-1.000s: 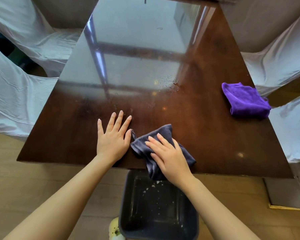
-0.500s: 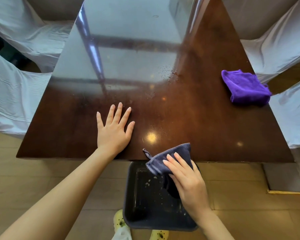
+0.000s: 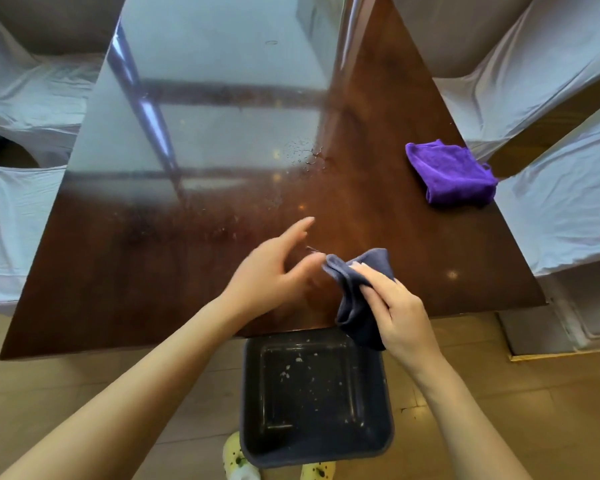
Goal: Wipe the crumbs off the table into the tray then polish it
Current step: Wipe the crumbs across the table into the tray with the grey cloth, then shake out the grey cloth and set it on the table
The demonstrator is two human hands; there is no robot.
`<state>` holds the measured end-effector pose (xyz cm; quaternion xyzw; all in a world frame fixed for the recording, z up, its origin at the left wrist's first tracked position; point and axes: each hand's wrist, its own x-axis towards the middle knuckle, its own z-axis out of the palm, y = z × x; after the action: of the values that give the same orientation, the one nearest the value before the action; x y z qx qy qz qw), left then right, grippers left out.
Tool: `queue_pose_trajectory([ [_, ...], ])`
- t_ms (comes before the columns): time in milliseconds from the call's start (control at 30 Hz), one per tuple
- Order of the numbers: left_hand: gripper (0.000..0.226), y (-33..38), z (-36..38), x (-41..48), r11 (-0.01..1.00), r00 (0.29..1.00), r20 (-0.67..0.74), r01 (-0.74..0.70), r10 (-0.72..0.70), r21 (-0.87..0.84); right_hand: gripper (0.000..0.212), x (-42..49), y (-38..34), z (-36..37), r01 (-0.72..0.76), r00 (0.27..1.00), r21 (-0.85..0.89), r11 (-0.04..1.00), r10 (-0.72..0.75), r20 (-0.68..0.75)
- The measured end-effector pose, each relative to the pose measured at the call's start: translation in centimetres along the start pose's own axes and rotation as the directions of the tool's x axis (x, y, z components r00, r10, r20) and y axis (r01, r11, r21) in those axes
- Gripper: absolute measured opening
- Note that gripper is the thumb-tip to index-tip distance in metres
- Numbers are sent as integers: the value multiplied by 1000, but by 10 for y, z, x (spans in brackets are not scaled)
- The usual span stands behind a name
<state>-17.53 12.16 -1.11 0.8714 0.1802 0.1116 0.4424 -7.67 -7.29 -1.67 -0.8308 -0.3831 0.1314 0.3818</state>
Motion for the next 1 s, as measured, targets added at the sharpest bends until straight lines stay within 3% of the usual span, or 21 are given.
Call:
queue_pose_trajectory([
  [67,59,30,3,10,991,983,129,-122,128,-53,31,13,-7,-5,6,989,-23,1000,-3,146],
  [167,49,43,4,16,966,933,280,-252,226,61,30,18,-12,-10,39,957,-49,998,-23,289],
  [300,45,40,9,5,951,917,365,-244,162,190,30,7,-12,-19,34,977,-53,998,-23,211],
  [400,41,44,18,5,954,943,302,-207,136,217,31,5,-14,-25,35,989,-72,997,-24,145],
  [500,39,61,26,14,951,978,154,-177,141,254,32,7,-14,-36,8,997,-48,999,-4,77],
  [667,33,105,41,43,986,994,-18,-103,107,135,33,17,-5,-76,-59,996,-35,998,56,-63],
  [833,33,138,75,81,999,999,8,-50,50,-8,39,29,22,-126,-134,990,-150,980,125,-67],
  [1000,32,156,118,119,995,1000,16,-23,25,-98,36,50,60,-172,-59,997,-276,959,41,-69],
])
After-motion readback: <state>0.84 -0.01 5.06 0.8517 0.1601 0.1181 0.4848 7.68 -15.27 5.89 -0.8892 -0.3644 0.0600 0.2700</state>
